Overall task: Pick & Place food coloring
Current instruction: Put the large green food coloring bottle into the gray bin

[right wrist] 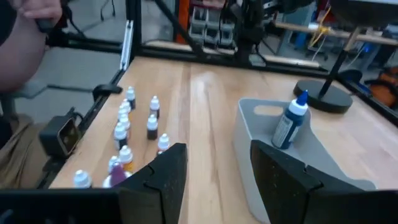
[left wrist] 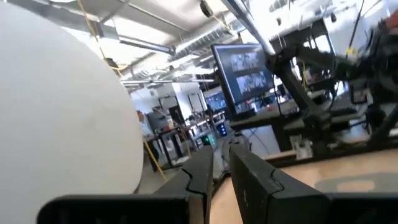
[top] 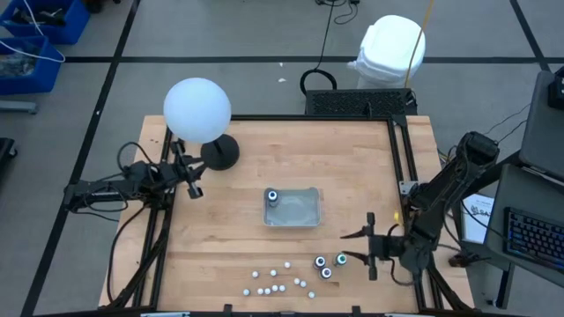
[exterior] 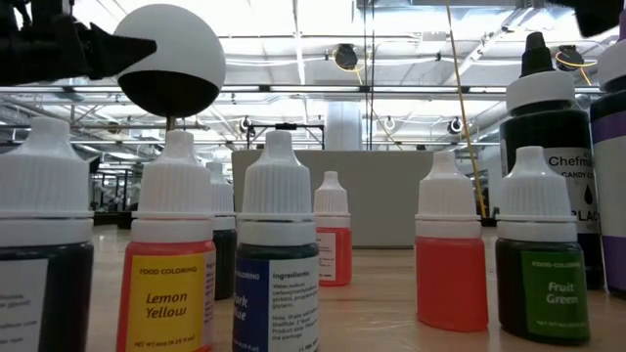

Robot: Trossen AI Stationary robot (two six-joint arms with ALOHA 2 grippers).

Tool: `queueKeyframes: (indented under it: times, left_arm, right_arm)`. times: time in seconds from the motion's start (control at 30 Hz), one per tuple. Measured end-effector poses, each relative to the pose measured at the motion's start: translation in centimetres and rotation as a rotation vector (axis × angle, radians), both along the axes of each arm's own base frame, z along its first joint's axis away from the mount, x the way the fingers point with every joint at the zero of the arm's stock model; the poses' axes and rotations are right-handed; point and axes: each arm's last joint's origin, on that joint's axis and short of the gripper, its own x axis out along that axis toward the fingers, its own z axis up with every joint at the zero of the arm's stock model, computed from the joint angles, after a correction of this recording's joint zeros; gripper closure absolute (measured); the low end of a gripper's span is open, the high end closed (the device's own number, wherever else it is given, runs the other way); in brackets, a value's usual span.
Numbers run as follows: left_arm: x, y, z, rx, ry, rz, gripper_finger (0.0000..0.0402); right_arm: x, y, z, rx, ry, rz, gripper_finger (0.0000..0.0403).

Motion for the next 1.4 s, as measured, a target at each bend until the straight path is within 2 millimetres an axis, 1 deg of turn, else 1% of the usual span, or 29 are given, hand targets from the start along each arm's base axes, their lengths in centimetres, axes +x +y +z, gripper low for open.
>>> queueKeyframes:
  times: [0.13,0.2,0.3,0.37,0.43,0.63,0.73,0.87,0.93,1.13,1.4]
  left_arm:
    - [0.0,0.0,0.0,-0.152,-0.053,-0.067,0.0339]
    - [0.0,0.0,0.0,-0.186,-0.053,-0.077,0.0339]
    - [0.3,0.0,-0.8,-0.233,0.023,-0.074,0.0339]
    - [0.4,0.0,-1.4,-0.260,0.072,-0.075,0.0339]
    - [0.5,0.0,-1.9,-0.281,0.117,-0.073,0.0339]
    - [0.6,0.0,-2.3,-0.309,0.160,-0.073,0.0339]
    - [0.6,0.0,-2.3,-0.319,0.153,-0.076,0.0339]
    - [0.5,0.0,-2.2,-0.313,0.141,-0.076,0.0339]
    - [0.5,0.0,-2.1,-0.300,0.143,-0.073,0.0339]
    - [0.5,0.0,-2.1,-0.280,0.141,-0.069,0.0339]
    - [0.5,0.0,-2.0,-0.280,0.133,-0.069,0.0339]
  right_arm:
    - [-0.2,0.1,0.1,0.010,-0.070,0.118,0.0218]
    - [-0.2,0.1,0.2,0.008,-0.087,0.124,0.0208]
    - [-0.2,0.3,0.7,0.062,-0.111,0.168,0.0193]
    - [-0.4,0.3,1.1,0.109,-0.113,0.225,0.0185]
    - [-0.6,0.3,1.5,0.147,-0.120,0.244,0.0179]
    - [-1.2,0.4,1.3,0.130,-0.095,0.260,0.0170]
    - [-1.2,0.3,0.7,0.121,-0.052,0.222,0.0170]
    - [-1.2,0.0,-0.3,0.156,0.013,0.142,0.0170]
    - [-1.2,0.0,-0.8,0.167,0.039,0.129,0.0170]
    - [-1.0,0.4,-1.9,0.166,0.064,0.086,0.0170]
    - [-0.2,1.4,-4.6,0.182,0.100,0.040,0.0170]
